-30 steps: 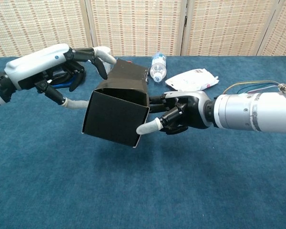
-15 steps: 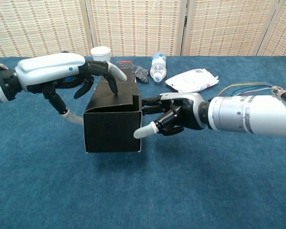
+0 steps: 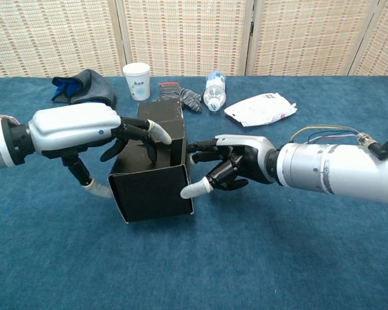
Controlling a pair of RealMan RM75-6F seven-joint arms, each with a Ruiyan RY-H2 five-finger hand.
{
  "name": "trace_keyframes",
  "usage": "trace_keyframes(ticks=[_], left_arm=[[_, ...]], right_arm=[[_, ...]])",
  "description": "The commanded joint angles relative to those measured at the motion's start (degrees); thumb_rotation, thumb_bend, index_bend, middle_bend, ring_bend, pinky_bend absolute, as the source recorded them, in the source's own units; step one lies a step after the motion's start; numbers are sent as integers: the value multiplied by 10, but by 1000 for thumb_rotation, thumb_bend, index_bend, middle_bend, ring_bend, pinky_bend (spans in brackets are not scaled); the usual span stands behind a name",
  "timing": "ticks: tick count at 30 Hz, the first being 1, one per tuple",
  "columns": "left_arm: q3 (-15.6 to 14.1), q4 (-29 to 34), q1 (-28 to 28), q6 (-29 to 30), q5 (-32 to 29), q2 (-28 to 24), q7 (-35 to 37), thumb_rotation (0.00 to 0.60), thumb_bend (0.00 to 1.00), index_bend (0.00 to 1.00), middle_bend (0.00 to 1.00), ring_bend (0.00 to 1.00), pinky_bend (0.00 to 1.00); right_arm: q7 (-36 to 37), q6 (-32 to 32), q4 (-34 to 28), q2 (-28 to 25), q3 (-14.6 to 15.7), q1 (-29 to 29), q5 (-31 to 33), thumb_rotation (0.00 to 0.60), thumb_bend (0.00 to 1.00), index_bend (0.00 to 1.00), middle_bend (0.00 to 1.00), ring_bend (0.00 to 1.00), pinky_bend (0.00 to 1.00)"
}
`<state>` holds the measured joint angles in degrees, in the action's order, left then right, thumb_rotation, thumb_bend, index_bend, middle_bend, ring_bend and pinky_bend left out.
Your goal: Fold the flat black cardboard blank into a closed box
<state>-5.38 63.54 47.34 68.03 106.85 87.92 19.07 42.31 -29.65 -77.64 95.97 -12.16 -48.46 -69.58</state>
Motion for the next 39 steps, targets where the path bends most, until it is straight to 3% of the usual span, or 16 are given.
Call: trace_keyframes(ticks=[1,10,26,35,39], left_arm=[[-6,-5,1,-2,3,3,-4,600,95,349,192,679,888],[-19,20,12,-33,-1,-4,-22,600,122,380,237,678,888],[-21,112,45,-112,-21,-40,-90,600,365,389,276,646,884],[-22,155,60,-158,-33,-58,-140,600,449,384,278,633,878],[-22,157,62,-154,-29,-54,-141,600,450,425,328,632,878]], right_arm=[[-15,-9,5,8,0,4,5,600,352,282,394,819,1000],[-53,-48,8,23,6,22,-5,600,353,282,394,819,1000],[-100,-118,9,33,45,62,-62,600,400,282,364,818,1000],[-77,-139,15,38,59,79,-85,600,422,283,352,817,1000],[-66,-147,16,38,64,86,-93,600,432,274,344,817,1000]])
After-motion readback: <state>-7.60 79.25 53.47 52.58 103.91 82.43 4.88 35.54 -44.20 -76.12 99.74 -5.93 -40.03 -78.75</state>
